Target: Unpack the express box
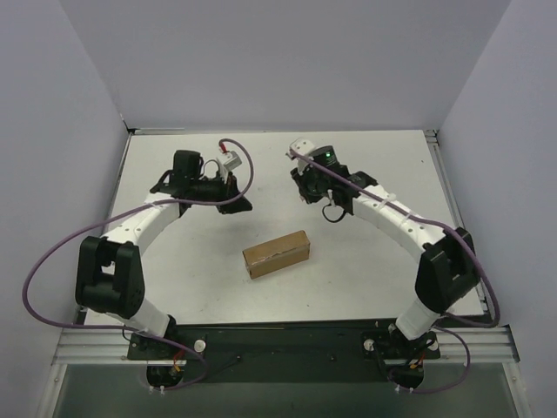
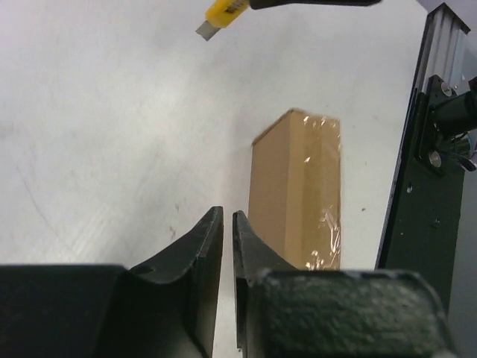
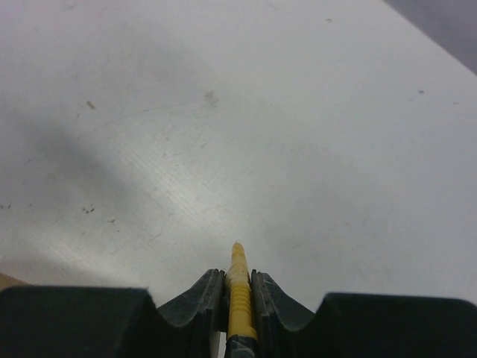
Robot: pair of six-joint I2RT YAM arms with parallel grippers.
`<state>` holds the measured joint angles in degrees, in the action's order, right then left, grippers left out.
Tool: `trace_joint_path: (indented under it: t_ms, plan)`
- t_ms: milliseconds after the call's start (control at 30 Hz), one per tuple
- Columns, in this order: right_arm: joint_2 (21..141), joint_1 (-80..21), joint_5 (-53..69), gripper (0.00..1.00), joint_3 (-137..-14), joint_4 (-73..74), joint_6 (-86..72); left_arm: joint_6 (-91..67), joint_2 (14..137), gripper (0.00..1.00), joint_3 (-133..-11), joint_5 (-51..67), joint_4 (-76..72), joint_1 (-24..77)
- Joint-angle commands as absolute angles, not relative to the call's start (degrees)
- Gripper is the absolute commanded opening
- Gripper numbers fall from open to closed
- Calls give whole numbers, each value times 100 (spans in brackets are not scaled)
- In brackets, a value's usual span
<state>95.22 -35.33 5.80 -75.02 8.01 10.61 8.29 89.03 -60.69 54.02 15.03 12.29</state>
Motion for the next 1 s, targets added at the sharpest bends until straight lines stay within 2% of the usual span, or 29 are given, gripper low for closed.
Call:
trace_joint_path:
  t_ms: [0,67,100,233,333,633,967]
  plan:
    - [8641,-2972,35,0,-7418,1132,187,1361,9122,19,-6890,5651,1599,1914]
    - [8359,-2787,-148,0,-7383,1344,1,1450,9307,14,-7100,5651,1704,2126]
    - [8263,-2734,-184,0,-7374,1545,-148,1476,9369,8,-7145,5669,1705,2240]
    - [7622,-2707,-456,0,-7058,1705,-605,1503,9825,0,-7312,5896,1723,2679]
    - [7314,-2689,-694,0,-6812,1740,-834,1774,10045,0,-7409,6012,1924,2917]
    - [6873,-2610,-62,0,-6197,1775,-1511,2233,10450,0,-7287,5924,2320,3428]
    - [6495,-3787,-860,0,-5608,1002,-1459,1890,10600,0,-6706,5555,1785,3410]
